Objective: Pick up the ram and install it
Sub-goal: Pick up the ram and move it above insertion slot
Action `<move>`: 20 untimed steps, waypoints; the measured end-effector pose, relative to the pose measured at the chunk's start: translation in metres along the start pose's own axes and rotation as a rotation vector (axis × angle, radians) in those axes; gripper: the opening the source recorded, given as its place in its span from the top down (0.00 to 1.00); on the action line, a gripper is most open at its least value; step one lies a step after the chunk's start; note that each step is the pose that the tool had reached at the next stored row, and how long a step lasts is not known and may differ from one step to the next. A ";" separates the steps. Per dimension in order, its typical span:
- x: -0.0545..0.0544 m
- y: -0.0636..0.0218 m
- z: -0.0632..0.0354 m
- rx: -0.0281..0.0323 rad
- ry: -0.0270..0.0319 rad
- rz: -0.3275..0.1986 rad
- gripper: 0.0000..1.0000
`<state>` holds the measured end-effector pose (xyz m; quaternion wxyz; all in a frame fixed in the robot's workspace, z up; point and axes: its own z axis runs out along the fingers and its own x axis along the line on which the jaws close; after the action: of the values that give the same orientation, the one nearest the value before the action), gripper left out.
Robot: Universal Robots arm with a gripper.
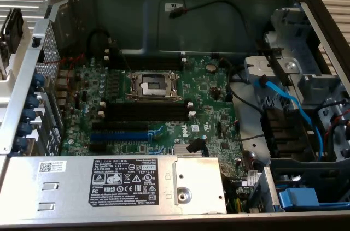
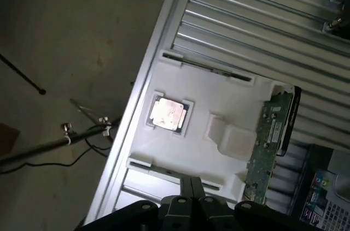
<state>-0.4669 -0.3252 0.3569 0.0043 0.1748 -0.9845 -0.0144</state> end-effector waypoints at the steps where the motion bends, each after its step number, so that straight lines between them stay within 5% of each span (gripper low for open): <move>1: 0.000 0.0000 0.0000 0.0001 0.0006 -0.019 0.90; 8: 0.000 0.0000 0.0000 0.0004 0.0053 -0.164 0.90; 14: 0.000 0.0000 0.0002 0.0003 0.0125 -0.347 0.90; 20: 0.000 0.0000 0.0004 -0.0002 0.0175 -0.456 0.90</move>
<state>-0.4669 -0.3252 0.3565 0.0095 0.3931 -0.9193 -0.0136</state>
